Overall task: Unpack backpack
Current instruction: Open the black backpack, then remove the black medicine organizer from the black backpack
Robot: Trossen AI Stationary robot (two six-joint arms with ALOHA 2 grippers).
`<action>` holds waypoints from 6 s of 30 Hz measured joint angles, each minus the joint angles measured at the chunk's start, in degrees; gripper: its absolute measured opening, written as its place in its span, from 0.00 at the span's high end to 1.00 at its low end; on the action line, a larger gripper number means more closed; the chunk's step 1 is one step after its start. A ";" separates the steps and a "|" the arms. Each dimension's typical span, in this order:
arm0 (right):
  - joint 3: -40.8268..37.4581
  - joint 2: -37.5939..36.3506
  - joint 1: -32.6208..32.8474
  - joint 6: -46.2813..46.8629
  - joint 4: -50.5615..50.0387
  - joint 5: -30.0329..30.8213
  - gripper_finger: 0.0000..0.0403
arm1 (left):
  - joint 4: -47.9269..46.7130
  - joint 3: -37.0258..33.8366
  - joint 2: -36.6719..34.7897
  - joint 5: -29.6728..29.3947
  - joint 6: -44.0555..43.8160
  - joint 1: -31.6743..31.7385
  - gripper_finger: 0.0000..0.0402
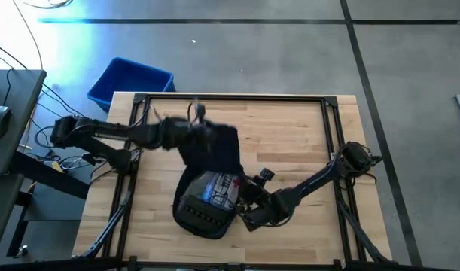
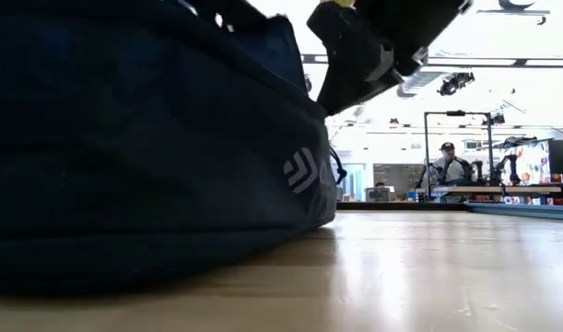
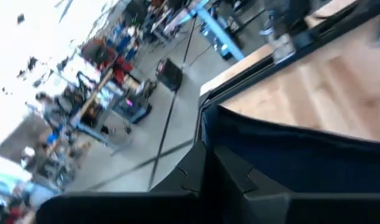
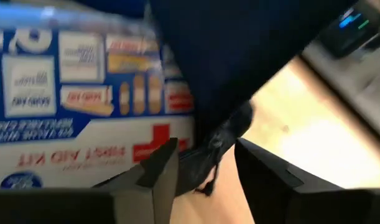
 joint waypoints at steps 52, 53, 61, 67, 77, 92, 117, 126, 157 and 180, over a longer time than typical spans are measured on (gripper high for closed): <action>0.09 0.92 -3.11 -19.14 19.36 -14.33 0.62 | -29.82 -26.55 -37.79 17.38 -51.28 -11.01 0.51; 0.09 0.38 -3.95 -21.11 20.45 -16.48 0.61 | -27.34 -28.69 -38.36 16.37 -52.60 -13.36 0.52; 0.09 -0.21 -11.52 -35.89 32.50 -44.62 0.49 | -13.25 -37.16 -34.90 4.31 -56.83 -28.59 0.58; 0.09 0.44 -12.35 -45.74 33.45 -41.06 0.35 | -6.02 -39.01 -26.57 1.03 -60.55 -34.46 0.60; 0.09 4.66 -7.56 -46.00 33.39 -33.70 0.32 | 4.28 -39.00 -10.46 -1.57 -63.80 -37.08 0.60; 4.60 3.38 -12.50 -45.58 34.39 -41.85 0.32 | 10.90 -37.35 3.46 -0.63 -65.82 -36.03 0.60; 14.62 11.89 -32.30 -44.51 24.59 -66.10 0.32 | -35.12 -33.44 -15.05 -23.59 -72.27 -32.18 0.60; 15.87 11.79 -34.86 -37.98 20.82 -66.50 0.32 | -34.47 -28.80 -19.95 -23.37 -69.90 -37.35 0.60; 17.03 15.77 -39.14 -27.16 18.94 -79.59 0.32 | -14.97 -31.41 0.16 -12.75 -61.96 -25.58 0.60; 16.97 15.74 -39.50 -21.73 24.53 -90.54 0.32 | -21.62 -31.38 -0.08 -13.55 -68.53 -24.60 0.60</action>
